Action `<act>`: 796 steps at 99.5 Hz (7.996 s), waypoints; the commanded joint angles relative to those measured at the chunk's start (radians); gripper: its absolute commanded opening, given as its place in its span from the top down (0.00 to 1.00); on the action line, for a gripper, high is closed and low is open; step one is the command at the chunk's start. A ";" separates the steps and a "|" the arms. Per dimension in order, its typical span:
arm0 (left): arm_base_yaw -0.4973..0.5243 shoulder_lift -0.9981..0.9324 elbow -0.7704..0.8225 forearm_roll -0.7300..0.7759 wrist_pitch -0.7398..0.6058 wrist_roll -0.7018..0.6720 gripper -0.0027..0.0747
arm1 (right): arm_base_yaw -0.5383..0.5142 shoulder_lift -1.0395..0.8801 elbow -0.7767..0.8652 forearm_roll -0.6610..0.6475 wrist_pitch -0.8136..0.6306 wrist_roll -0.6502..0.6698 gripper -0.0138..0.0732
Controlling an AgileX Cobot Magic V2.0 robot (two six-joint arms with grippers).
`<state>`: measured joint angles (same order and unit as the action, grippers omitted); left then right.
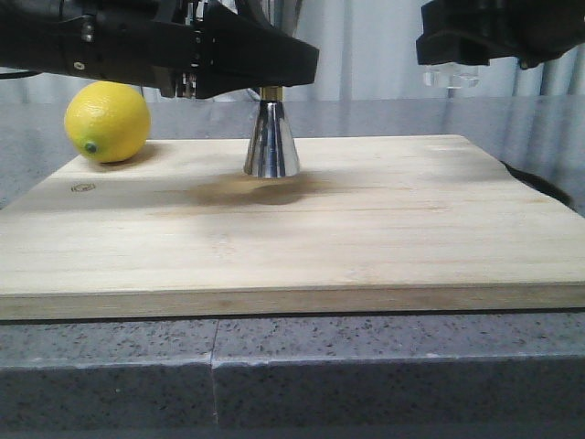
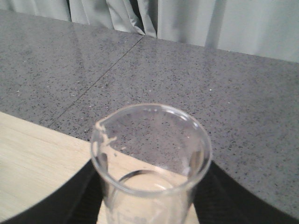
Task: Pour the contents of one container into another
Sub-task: 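Tilt the beaker upright with the right gripper, then lower the empty beaker onto the board and open the right gripper, then lower the filled jigger onto the board with the left gripper, then open the left gripper and withdraw it up from the jigger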
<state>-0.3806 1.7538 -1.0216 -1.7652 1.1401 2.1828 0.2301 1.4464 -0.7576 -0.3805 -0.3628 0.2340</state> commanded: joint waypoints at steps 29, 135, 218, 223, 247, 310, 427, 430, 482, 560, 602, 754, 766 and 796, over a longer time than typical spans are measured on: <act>-0.008 -0.040 -0.031 -0.085 0.064 0.000 0.71 | -0.008 0.073 0.014 -0.009 -0.231 0.001 0.50; -0.008 -0.040 -0.031 -0.085 0.064 0.000 0.71 | 0.055 -0.052 0.014 -0.016 0.162 -0.005 0.13; -0.008 -0.040 -0.031 -0.085 0.064 0.000 0.71 | 0.094 -0.698 0.091 0.068 0.757 0.013 0.13; -0.008 -0.040 -0.031 -0.085 0.064 0.000 0.71 | 0.094 -0.730 0.104 0.067 0.757 0.011 0.13; -0.008 -0.040 -0.031 -0.085 0.064 0.000 0.71 | 0.094 -0.794 0.141 0.053 0.765 0.011 0.13; -0.008 -0.040 -0.031 -0.085 0.031 0.005 0.71 | 0.094 -0.794 0.141 0.026 0.770 0.011 0.13; -0.004 -0.040 -0.031 -0.085 -0.070 0.072 0.71 | 0.094 -0.794 0.141 0.026 0.772 0.011 0.13; -0.004 -0.040 -0.031 -0.085 -0.070 0.072 0.71 | 0.094 -0.794 0.141 0.026 0.772 0.011 0.13; -0.004 -0.033 -0.031 -0.085 -0.037 0.076 0.71 | 0.094 -0.794 0.141 0.026 0.772 0.011 0.13; 0.043 0.033 -0.060 -0.085 0.112 0.102 0.71 | 0.094 -0.794 0.141 0.026 0.772 0.011 0.13; 0.043 0.041 -0.060 -0.085 0.117 0.102 0.70 | 0.094 -0.794 0.141 0.026 0.772 0.011 0.13; 0.043 -0.454 -0.060 0.948 -0.342 -1.026 0.27 | 0.094 -0.794 0.137 0.089 0.888 0.011 0.13; 0.043 -0.575 -0.060 1.148 -0.342 -1.273 0.27 | 0.094 -0.794 0.137 0.137 0.975 0.011 0.13; 0.043 -0.829 -0.060 1.655 -0.288 -1.903 0.27 | 0.094 -0.794 0.044 0.161 1.234 0.013 0.13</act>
<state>-0.3401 0.9856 -1.0527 -0.2197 0.8696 0.4627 0.3218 0.6574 -0.6450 -0.2070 0.8620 0.2440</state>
